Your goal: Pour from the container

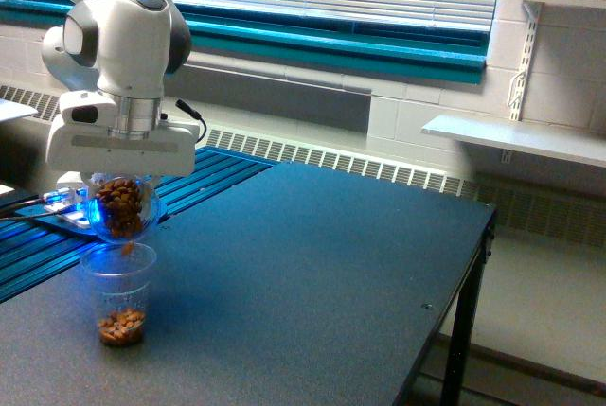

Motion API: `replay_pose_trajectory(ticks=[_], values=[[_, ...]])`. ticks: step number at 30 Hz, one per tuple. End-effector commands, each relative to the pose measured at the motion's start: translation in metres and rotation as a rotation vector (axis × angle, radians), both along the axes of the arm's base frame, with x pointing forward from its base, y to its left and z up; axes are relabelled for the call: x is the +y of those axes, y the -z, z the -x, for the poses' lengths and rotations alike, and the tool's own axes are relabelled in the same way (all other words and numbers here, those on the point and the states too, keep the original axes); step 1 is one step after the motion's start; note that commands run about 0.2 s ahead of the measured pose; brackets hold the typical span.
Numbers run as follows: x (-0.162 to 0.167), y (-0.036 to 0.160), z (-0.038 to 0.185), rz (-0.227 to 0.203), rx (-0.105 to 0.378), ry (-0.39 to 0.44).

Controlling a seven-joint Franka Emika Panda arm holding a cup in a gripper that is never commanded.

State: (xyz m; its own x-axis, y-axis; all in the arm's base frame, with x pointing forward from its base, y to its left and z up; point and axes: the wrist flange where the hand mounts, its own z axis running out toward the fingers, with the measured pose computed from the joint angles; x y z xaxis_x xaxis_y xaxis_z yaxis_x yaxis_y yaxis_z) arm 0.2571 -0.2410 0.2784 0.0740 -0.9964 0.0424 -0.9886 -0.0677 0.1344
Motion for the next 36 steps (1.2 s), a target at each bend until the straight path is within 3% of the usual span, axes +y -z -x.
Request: replay_pose_trajectory(ticks=[1,36], values=[[-0.0014,0.0010,0.0006,-0.004,0.012,0.000],[0.0001,0.0059,-0.0062,-0.022,0.045,-0.034]])
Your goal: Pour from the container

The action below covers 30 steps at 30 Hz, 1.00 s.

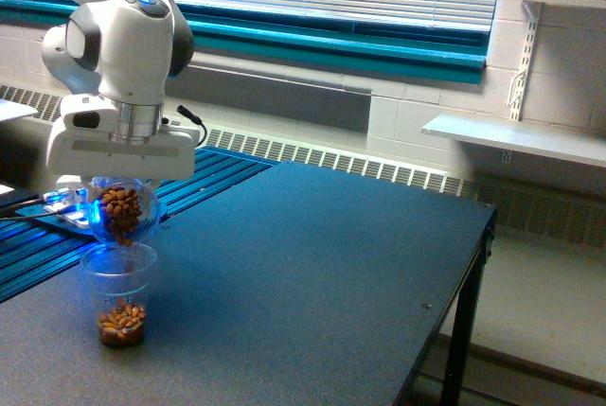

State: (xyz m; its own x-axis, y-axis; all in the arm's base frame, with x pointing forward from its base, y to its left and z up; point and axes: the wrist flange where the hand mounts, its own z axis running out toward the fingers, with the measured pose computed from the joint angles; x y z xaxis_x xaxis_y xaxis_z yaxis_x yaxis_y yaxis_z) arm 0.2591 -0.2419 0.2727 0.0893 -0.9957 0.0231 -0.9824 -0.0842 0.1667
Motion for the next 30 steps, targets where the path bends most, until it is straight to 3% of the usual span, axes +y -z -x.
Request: replay_pose_trajectory(ticks=[1,30], values=[[0.0007,0.0003,-0.0044,-0.005,0.010,-0.018],[-0.0025,0.0084,-0.0074,-0.013,0.059,-0.032]])
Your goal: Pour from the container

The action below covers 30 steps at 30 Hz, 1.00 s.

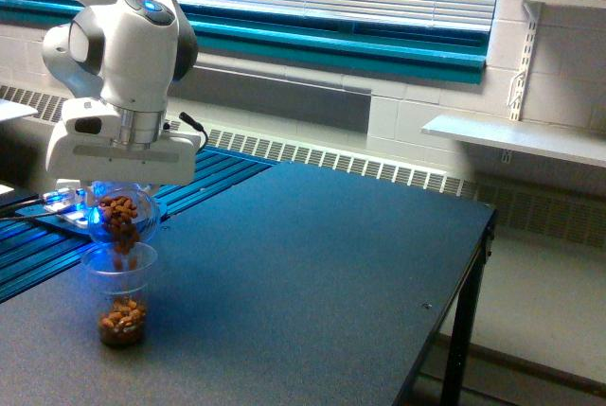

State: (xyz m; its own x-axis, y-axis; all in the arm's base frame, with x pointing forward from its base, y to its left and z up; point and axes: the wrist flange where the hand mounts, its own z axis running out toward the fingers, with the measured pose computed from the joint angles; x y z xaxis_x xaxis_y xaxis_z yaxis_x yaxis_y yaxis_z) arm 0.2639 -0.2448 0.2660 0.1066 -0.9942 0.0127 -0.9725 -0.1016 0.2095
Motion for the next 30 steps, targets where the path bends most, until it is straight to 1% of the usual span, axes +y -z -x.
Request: replay_pose_trajectory(ticks=[1,14,24,30], values=[[0.0004,0.0019,-0.0030,-0.008,0.015,-0.016],[-0.0001,0.0036,-0.0069,-0.012,0.021,-0.023],[-0.0007,0.0060,-0.0069,-0.018,0.037,-0.021],[-0.0024,0.0050,-0.0080,-0.017,0.034,-0.020]])
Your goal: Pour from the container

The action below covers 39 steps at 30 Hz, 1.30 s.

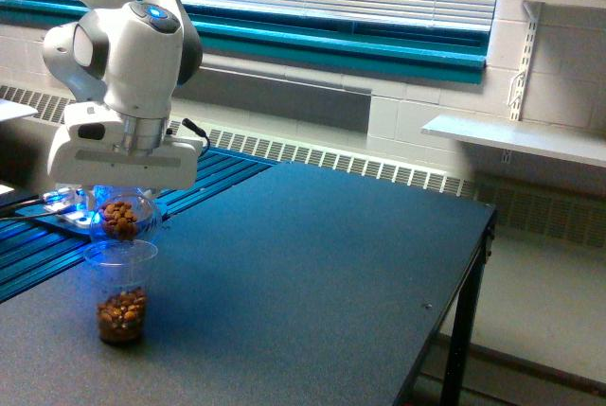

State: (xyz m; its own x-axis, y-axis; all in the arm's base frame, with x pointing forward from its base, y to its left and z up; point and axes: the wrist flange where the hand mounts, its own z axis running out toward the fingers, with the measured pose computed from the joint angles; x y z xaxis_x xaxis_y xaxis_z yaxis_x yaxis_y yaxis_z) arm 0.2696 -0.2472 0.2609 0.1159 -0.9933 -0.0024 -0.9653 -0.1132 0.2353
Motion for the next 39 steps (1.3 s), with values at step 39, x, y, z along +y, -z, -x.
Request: replay_pose_trajectory(ticks=[39], values=[[-0.023,-0.027,-0.006,0.047,0.003,0.002]])
